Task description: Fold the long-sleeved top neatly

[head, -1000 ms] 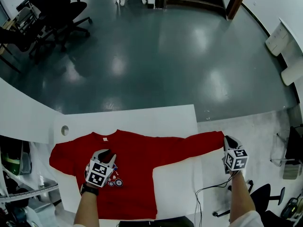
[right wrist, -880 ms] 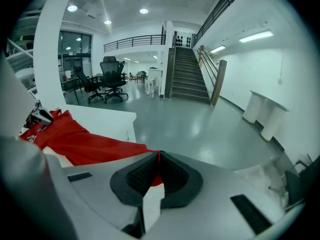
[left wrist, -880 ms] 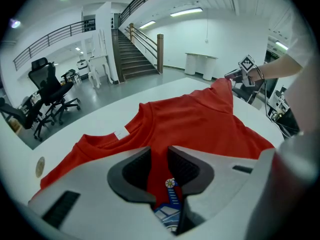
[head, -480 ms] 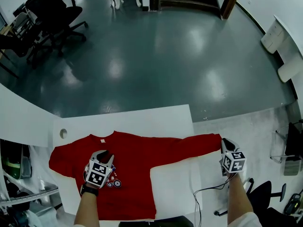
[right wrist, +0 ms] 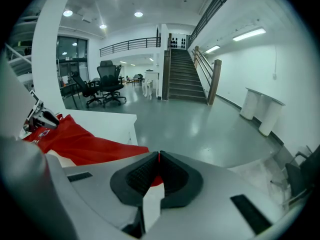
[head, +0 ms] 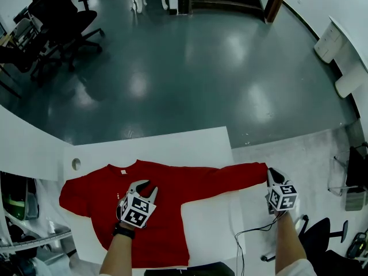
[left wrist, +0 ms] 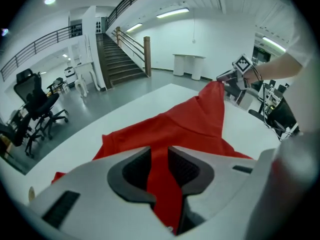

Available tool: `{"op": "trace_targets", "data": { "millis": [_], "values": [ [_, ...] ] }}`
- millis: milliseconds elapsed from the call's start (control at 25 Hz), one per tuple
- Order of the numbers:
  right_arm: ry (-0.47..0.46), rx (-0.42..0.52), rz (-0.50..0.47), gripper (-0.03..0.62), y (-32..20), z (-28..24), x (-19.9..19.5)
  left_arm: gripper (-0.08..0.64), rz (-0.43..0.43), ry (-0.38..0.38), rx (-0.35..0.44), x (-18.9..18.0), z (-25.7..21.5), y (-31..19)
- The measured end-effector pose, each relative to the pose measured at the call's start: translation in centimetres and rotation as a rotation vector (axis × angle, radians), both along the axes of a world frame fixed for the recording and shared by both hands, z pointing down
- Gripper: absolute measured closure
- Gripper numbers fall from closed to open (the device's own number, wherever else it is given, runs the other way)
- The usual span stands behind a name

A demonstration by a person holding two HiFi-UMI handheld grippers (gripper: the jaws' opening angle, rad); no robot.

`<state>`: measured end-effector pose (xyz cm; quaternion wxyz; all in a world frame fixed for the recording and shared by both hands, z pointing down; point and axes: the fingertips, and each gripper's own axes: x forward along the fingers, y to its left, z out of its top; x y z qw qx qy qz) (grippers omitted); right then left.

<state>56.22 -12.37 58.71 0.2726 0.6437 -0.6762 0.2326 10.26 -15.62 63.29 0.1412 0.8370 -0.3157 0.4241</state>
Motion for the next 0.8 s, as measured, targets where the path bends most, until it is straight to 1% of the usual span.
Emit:
{"op": "trace_targets", "data": {
  "millis": [80, 200, 320, 440, 520, 600, 640, 680, 720, 800],
  "values": [
    [0.001, 0.007, 0.003, 0.568, 0.2, -0.3, 0.2, 0.453, 0.040, 0.006, -0.005, 2.4, -0.1, 0.6],
    [0.002, 0.024, 0.006, 0.568, 0.5, -1.1, 0.1, 0.451, 0.100, -0.006, -0.019, 5.2, 0.2, 1.9],
    [0.003, 0.039, 0.006, 0.568, 0.9, -1.9, 0.1, 0.453, 0.148, -0.029, -0.034, 7.2, 1.0, 3.2],
    [0.007, 0.061, 0.010, 0.568, 1.4, -3.0, 0.0, 0.453, 0.173, -0.037, -0.023, 8.3, 1.2, 3.9],
    [0.006, 0.081, 0.011, 0.568, 1.5, -3.8, -0.2, 0.454, 0.170, -0.013, 0.000, 8.7, 0.3, 4.0],
    [0.011, 0.101, 0.004, 0.568, 1.5, -4.7, -0.5, 0.454, 0.160, 0.035, 0.028, 9.3, -1.5, 3.7],
    [0.015, 0.109, -0.001, 0.568, 1.4, -5.0, -0.6, 0.456, 0.164, 0.047, 0.028, 9.6, -2.0, 3.7],
    [0.019, 0.115, -0.003, 0.568, 1.4, -5.3, -0.6, 0.454, 0.175, 0.043, 0.018, 9.8, -2.0, 3.9],
    [0.021, 0.120, -0.003, 0.568, 1.3, -5.6, -0.7, 0.454, 0.192, 0.022, 0.005, 9.9, -1.5, 4.1],
    [0.021, 0.132, 0.002, 0.568, 1.3, -6.3, -0.9, 0.454, 0.225, -0.052, -0.019, 9.5, 0.1, 4.9]
  ]
}}
